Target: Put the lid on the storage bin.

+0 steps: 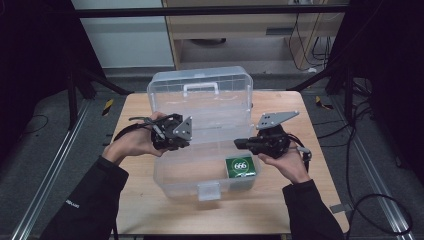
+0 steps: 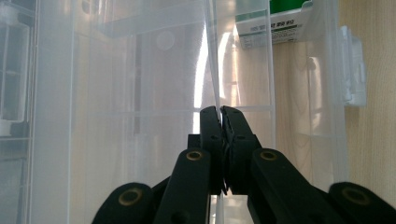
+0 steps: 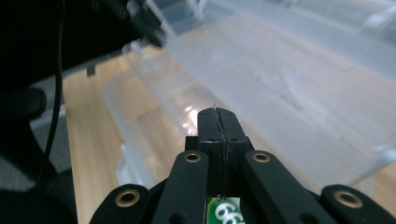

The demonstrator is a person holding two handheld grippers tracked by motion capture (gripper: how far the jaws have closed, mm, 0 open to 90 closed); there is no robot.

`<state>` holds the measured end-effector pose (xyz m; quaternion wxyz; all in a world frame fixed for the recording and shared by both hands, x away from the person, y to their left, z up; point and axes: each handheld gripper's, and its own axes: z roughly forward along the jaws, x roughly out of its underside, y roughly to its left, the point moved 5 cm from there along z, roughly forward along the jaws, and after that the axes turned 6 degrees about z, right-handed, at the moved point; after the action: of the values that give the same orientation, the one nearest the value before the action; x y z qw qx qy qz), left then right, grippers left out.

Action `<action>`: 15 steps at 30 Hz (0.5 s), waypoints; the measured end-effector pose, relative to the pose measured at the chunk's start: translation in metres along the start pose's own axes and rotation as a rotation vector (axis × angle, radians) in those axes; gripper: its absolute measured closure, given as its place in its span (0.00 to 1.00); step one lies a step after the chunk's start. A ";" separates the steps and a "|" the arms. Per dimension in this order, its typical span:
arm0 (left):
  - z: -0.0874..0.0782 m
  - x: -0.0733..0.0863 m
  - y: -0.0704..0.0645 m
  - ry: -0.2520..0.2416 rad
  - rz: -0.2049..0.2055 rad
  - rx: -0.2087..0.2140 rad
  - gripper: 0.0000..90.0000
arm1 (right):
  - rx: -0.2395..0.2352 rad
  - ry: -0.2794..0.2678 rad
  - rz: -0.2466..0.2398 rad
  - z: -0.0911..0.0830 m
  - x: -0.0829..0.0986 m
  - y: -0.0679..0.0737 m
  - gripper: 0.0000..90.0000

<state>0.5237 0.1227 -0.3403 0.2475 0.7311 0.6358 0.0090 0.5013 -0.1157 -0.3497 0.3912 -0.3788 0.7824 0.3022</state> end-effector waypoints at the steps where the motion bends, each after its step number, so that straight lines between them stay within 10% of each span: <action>1: 0.000 0.000 0.000 0.000 0.001 0.001 0.97 | 0.003 -0.014 0.006 -0.002 -0.002 -0.001 1.00; 15: 0.000 0.000 -0.002 -0.007 0.005 -0.002 0.97 | 0.162 -0.175 0.155 -0.006 -0.028 -0.055 1.00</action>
<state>0.5215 0.1225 -0.3410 0.2504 0.7324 0.6331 0.0074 0.5560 -0.1396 -0.3331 0.4626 -0.2565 0.7941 0.2992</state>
